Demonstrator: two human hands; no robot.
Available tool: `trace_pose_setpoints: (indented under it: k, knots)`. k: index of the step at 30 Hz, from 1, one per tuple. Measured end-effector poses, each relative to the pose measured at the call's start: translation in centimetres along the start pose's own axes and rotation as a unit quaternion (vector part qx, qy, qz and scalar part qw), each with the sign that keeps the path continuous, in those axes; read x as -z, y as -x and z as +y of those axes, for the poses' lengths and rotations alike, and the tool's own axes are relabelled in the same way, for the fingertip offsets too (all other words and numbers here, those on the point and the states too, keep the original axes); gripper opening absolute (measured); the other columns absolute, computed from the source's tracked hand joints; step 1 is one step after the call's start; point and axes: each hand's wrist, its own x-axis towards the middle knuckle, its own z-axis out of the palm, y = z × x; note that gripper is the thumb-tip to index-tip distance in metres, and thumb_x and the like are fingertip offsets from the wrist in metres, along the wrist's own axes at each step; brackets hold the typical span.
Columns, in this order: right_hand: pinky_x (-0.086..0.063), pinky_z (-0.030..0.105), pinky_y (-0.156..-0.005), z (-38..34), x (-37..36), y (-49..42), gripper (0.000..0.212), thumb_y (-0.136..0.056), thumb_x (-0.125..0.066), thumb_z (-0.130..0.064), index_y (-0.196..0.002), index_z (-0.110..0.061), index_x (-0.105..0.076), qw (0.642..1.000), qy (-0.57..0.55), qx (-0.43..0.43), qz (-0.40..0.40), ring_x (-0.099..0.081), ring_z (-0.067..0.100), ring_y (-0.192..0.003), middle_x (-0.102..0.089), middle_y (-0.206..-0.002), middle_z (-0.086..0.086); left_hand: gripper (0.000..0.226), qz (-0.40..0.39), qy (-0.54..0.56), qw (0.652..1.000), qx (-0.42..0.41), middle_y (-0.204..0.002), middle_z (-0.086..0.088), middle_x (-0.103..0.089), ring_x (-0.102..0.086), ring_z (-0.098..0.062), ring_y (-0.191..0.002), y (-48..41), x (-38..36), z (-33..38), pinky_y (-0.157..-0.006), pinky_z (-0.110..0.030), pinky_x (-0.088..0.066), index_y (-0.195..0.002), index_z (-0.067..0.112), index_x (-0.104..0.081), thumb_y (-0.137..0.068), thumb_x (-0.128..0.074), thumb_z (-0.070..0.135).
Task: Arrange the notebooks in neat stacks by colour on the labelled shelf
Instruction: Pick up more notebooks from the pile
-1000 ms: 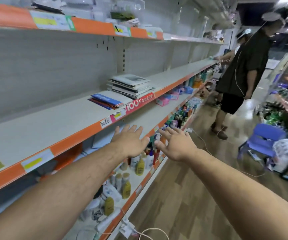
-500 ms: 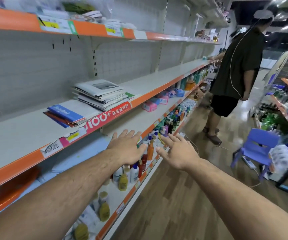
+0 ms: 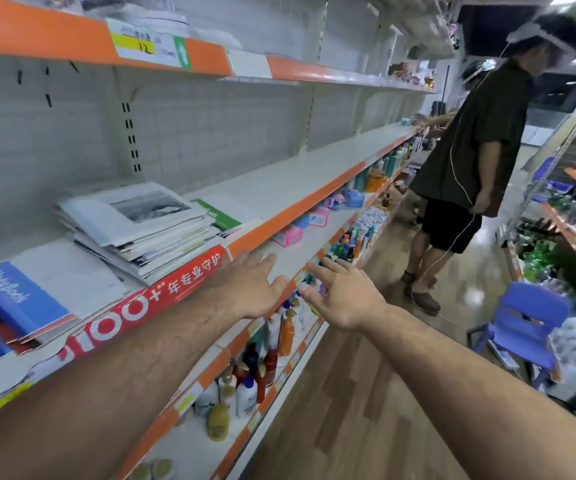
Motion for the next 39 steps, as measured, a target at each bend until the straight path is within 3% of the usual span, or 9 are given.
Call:
trace_pose_setpoints:
  k: [7, 12, 16, 25, 30, 33, 39]
  knots:
    - [-0.012, 0.048, -0.123, 3.4, -0.4, -8.9, 0.071, -0.096, -0.023, -0.071, -0.157, -0.036, -0.016, 0.999, 0.001, 0.04, -0.021, -0.008, 0.026, -0.153, -0.013, -0.166, 0.001, 0.07, 0.008, 0.0, 1.0, 0.024, -0.167, -0.001, -0.01, -0.005, -0.024, -0.153, -7.3, 0.2, -0.6, -0.123, -0.051, -0.001, -0.159, 0.027, -0.008, -0.1, -0.017, 0.063]
    - [-0.012, 0.05, -0.122, 5.5, -0.7, -15.6, 0.07, -0.097, -0.023, -0.069, -0.158, -0.034, -0.016, 0.994, 0.006, 0.103, -0.023, -0.007, 0.026, -0.153, -0.011, -0.166, 0.001, 0.067, 0.022, -0.01, 0.997, 0.074, -0.163, -0.003, -0.023, -0.015, -0.027, -0.15, -12.5, -0.5, -0.5, -0.12, -0.054, -0.013, -0.156, 0.025, -0.019, -0.1, -0.018, 0.061]
    - [-0.015, 0.05, -0.121, 7.4, -0.7, -21.8, 0.07, -0.097, -0.024, -0.069, -0.157, -0.033, -0.019, 0.984, 0.011, 0.178, -0.024, -0.01, 0.025, -0.152, -0.015, -0.166, 0.002, 0.071, 0.018, -0.005, 0.989, 0.146, -0.167, -0.003, -0.011, -0.008, -0.026, -0.153, -16.0, -0.4, -0.2, -0.122, -0.052, -0.008, -0.16, 0.023, -0.008, -0.1, -0.016, 0.062]
    - [-0.015, 0.045, -0.121, 6.7, 0.3, -30.3, 0.066, -0.098, -0.028, -0.064, -0.157, -0.034, -0.021, 0.949, 0.001, 0.314, -0.034, -0.013, 0.024, -0.152, -0.017, -0.165, 0.001, 0.072, -0.006, 0.011, 0.96, 0.281, -0.166, -0.006, -0.011, -0.006, -0.027, -0.153, -19.8, -0.3, -0.2, -0.123, -0.05, -0.007, -0.16, 0.02, -0.005, -0.101, -0.017, 0.06]
    - [-0.016, 0.045, -0.122, 5.7, -0.4, -33.3, 0.063, -0.099, -0.032, -0.061, -0.155, -0.032, -0.028, 0.942, -0.028, 0.331, -0.053, -0.018, 0.024, -0.15, -0.022, -0.164, 0.001, 0.077, 0.019, 0.026, 0.944, 0.328, -0.161, -0.019, -0.023, -0.016, -0.033, -0.15, -21.4, -1.3, -2.6, -0.123, -0.045, -0.014, -0.158, 0.008, -0.011, -0.1, -0.021, 0.058]
    - [-0.031, 0.038, -0.114, 4.3, -0.7, -35.8, 0.059, -0.101, -0.037, -0.056, -0.146, -0.019, -0.045, 0.944, -0.097, 0.31, -0.054, -0.037, 0.026, -0.141, -0.043, -0.152, 0.009, 0.075, 0.033, 0.039, 0.925, 0.377, -0.148, -0.019, -0.038, -0.029, -0.038, -0.138, -22.3, -1.4, -3.6, -0.117, -0.047, -0.025, -0.148, 0.01, -0.03, -0.093, -0.036, 0.06]
    - [-0.039, 0.029, -0.096, 1.6, -1.4, -40.1, 0.058, -0.101, -0.038, -0.053, -0.136, -0.009, -0.054, 0.949, -0.165, 0.254, -0.083, -0.052, 0.025, -0.125, -0.059, -0.137, 0.008, 0.07, 0.009, 0.081, 0.887, 0.454, -0.147, -0.019, -0.032, -0.028, -0.047, -0.135, -23.8, -0.9, -4.4, -0.112, -0.055, -0.03, -0.14, 0.015, -0.04, -0.088, -0.05, 0.06]
